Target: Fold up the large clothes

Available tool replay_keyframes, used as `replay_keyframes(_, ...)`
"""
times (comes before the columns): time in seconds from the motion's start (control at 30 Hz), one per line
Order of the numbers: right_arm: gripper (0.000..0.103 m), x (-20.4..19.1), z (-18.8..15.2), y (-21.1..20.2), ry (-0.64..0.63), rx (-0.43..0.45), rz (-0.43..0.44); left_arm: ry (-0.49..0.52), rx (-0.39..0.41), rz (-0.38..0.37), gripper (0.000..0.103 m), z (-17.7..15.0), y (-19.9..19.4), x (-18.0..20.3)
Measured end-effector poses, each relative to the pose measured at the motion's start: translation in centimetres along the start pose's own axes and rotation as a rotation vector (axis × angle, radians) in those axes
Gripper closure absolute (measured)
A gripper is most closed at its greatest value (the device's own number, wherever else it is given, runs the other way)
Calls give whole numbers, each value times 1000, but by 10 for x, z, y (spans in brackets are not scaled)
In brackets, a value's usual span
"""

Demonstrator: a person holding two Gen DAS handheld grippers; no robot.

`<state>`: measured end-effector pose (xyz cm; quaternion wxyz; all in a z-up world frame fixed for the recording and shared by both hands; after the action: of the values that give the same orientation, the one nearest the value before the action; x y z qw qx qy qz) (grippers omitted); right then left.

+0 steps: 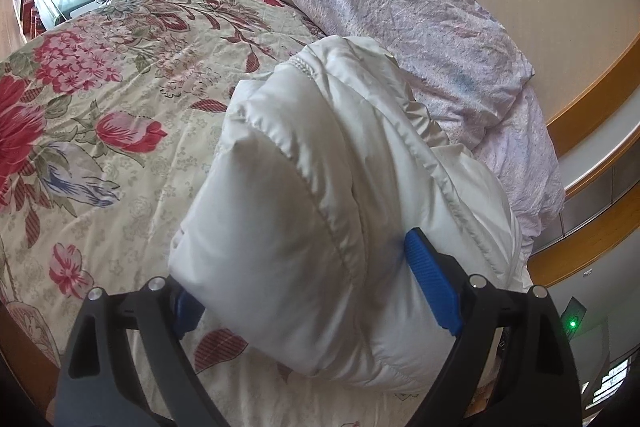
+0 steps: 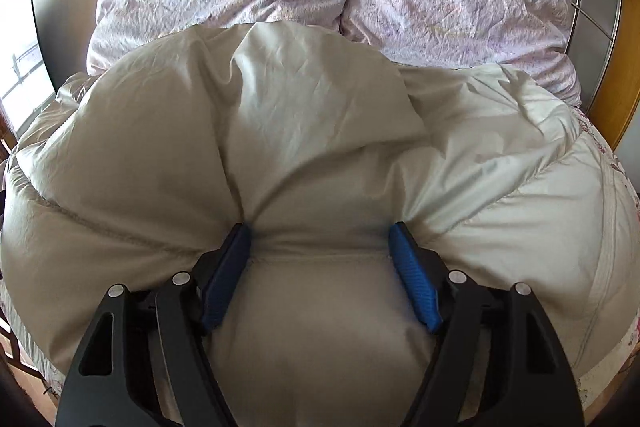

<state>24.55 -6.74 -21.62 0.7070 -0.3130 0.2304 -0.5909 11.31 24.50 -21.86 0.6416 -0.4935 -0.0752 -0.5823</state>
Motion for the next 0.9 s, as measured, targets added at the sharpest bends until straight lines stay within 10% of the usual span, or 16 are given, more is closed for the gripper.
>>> replay_keyframes(0.57, 29, -2, -5, 4, 0, -14, -9, -175, 21, -118, 22, 23, 10, -13)
replay_keyframes(0.9, 29, -3, -3, 4, 2, -19, -19, -67, 59, -126, 61, 41, -9, 15)
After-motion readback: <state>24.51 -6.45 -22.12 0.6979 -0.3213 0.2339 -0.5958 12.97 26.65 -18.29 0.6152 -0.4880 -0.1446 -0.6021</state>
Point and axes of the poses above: each gripper's, at about its wrist camera, not at the fingertips, and y roughly the way its jaws point, x to its right, z to its top, the point moved 9 cm from there along y, roughly the way its jaws point, and after that the axes turned 6 degrees about -z, right-handed, at the moved point
